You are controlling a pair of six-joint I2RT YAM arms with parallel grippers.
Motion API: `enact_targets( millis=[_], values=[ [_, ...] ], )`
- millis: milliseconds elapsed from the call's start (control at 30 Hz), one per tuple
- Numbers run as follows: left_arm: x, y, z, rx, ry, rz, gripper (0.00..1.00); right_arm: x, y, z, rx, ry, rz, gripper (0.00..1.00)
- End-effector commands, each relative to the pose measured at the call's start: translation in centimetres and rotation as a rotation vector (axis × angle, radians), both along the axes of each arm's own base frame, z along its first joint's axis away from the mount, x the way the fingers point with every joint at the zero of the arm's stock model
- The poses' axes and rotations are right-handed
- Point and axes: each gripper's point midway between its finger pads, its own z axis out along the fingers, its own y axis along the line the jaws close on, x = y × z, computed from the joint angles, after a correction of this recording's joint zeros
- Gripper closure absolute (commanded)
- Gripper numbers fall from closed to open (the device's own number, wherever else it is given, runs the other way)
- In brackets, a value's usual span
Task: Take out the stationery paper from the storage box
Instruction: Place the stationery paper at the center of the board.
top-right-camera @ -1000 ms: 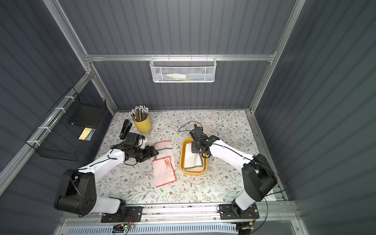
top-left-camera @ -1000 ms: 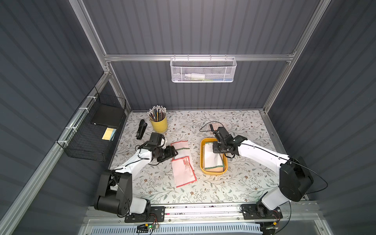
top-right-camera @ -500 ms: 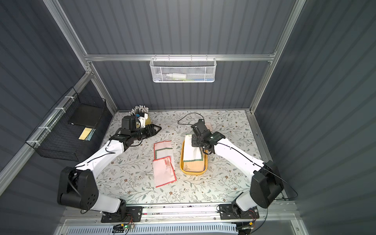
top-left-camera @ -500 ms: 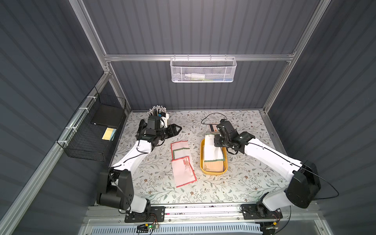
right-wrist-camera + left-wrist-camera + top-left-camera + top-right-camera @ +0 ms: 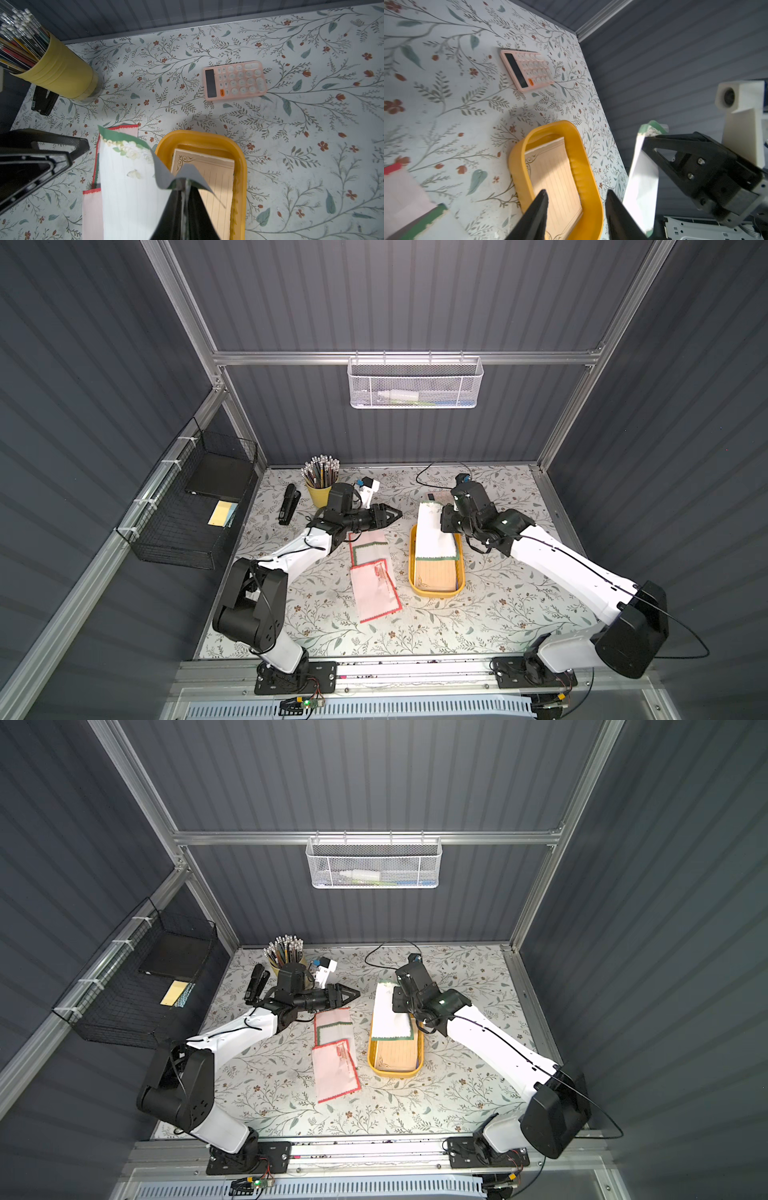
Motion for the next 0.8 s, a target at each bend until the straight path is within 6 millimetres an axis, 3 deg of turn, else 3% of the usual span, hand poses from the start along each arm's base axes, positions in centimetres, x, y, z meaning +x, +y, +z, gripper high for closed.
enact_targets(
  millis=[0,367,567,767],
  values=[
    [0.4,-1.4,1.4,-0.042,-0.034,-0.030,0.57,0.5,0.3,1.0,-0.006,-0.026,0.009,0.87],
    [-0.1,-2.4,2.3,-0.080,-0.041,-0.059,0.61,0.9,0.8,-0.1,-0.024,-0.005,0.019,0.87],
    [-1.1,-4.0,3.6,-0.101,-0.075,-0.129,0.60,1.1,1.0,-0.6,-0.031,0.003,0.023,0.87],
    [-1.7,-5.6,1.7,-0.051,-0.044,-0.168,0.59,1.1,1.2,-0.3,-0.022,-0.002,0.030,0.87]
  ],
)
